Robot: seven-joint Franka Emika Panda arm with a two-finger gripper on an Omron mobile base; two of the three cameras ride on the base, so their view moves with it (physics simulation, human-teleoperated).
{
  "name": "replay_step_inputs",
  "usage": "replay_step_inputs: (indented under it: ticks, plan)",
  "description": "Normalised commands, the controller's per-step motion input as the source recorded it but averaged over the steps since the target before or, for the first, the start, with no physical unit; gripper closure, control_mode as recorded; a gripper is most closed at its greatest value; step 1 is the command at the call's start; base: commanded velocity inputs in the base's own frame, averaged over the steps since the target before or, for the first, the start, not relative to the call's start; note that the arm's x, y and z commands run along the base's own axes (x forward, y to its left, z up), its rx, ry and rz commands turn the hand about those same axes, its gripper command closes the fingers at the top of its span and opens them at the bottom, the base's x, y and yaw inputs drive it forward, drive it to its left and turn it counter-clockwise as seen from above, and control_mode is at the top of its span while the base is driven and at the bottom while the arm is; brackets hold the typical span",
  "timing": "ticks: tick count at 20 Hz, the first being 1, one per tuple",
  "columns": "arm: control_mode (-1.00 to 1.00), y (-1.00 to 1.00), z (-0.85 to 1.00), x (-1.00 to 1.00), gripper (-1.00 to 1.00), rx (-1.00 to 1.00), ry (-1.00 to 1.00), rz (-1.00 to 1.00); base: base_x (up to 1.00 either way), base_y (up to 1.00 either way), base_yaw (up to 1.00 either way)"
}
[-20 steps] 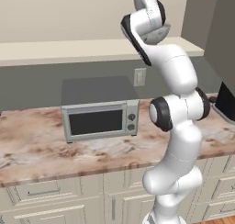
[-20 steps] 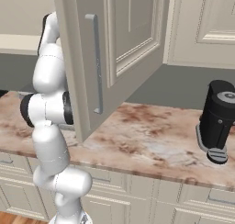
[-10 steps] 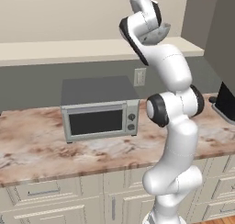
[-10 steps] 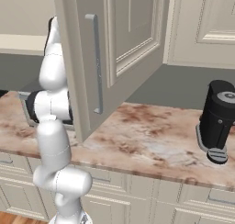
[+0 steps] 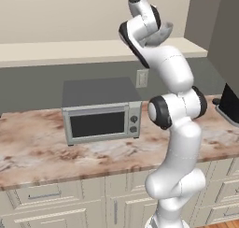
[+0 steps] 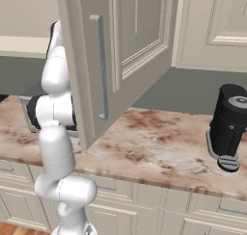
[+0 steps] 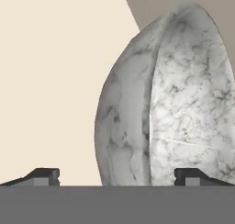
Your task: Move the bowls from the cabinet to the plates on the dining table.
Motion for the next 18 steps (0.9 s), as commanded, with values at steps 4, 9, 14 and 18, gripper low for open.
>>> replay_step_inputs:
  ticks: [4, 9, 14, 18]
  plan:
    - [-1.00, 0.00, -0.71, -0.06, -1.00, 0.00, 0.00, 0.08, 0.00, 0.00, 0.00]
    - [-1.00, 0.00, -0.56, -0.04, -1.00, -0.01, 0.00, 0.08, 0.00, 0.00, 0.00]
    - [-1.00, 0.00, -0.31, 0.00, 1.00, -0.01, 0.00, 0.06, 0.00, 0.00, 0.00]
    - [-1.00, 0.00, -0.12, 0.00, 1.00, 0.00, 0.00, 0.05, 0.00, 0.00, 0.00]
